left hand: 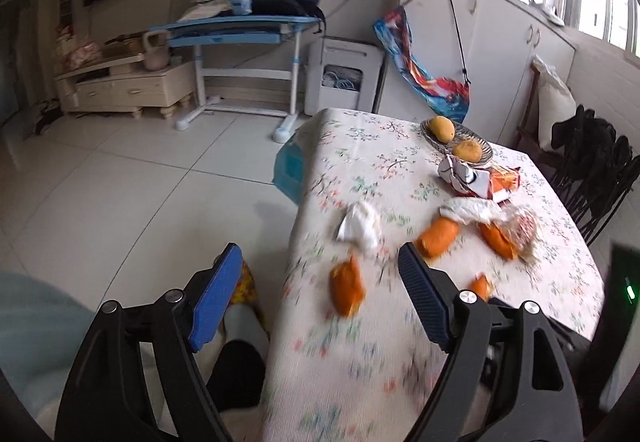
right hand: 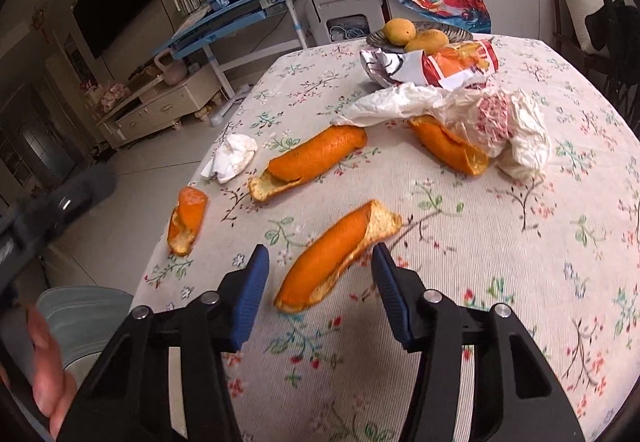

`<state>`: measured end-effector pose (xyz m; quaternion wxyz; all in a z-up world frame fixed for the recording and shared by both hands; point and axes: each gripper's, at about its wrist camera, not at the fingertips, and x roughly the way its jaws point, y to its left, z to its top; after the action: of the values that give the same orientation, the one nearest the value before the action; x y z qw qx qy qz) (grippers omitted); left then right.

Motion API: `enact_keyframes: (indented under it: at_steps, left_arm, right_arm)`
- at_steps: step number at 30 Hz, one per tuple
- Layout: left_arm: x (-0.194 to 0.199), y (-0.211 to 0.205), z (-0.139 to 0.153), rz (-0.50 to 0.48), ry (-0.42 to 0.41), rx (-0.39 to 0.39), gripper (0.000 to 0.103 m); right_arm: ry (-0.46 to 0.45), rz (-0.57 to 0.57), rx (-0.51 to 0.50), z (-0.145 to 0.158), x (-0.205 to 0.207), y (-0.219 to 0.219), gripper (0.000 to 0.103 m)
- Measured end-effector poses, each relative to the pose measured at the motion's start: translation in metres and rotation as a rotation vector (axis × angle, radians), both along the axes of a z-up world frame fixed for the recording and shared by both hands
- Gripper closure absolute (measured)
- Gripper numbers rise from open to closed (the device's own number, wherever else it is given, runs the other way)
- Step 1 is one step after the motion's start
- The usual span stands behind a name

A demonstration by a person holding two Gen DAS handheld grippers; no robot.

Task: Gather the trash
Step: 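Move both tools back over the table toward the orange peels, then grasp an orange peel with the right gripper while the left grasps a white tissue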

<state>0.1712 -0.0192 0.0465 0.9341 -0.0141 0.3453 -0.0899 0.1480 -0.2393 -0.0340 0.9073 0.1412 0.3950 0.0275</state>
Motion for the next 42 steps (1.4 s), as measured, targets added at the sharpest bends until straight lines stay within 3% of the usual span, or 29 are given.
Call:
enact_keyframes:
  at_steps: [4,9,16,22,27,32,42]
  left_arm:
    - [0.034,-0.019,-0.011,-0.021,0.036,0.019,0.026]
    - [0.059,-0.039,-0.026,-0.044,0.063,0.051,0.026]
    - [0.079,-0.055,-0.039,-0.057,0.107,0.073,0.028]
    - [0.088,-0.068,-0.047,-0.095,0.157,0.097,0.044]
    - [0.092,-0.074,-0.06,-0.106,0.218,0.101,0.069]
    - [0.087,-0.076,-0.06,-0.119,0.204,0.11,0.083]
    - [0.036,-0.065,-0.008,-0.109,0.037,0.076,0.084]
  right_arm:
    - [0.005,0.034,-0.042,0.0,0.003,0.001,0.062]
    - [0.005,0.076,-0.052,-0.002,-0.004,-0.011,0.082]
    - [0.004,0.076,-0.026,-0.002,-0.019,-0.032,0.083]
    - [0.004,0.056,0.011,-0.002,-0.038,-0.047,0.083]
    - [0.005,0.047,0.032,-0.002,-0.049,-0.052,0.083]
    - [0.005,0.037,0.061,-0.001,-0.058,-0.059,0.083]
    - [-0.031,0.023,0.106,0.012,-0.087,-0.065,0.084]
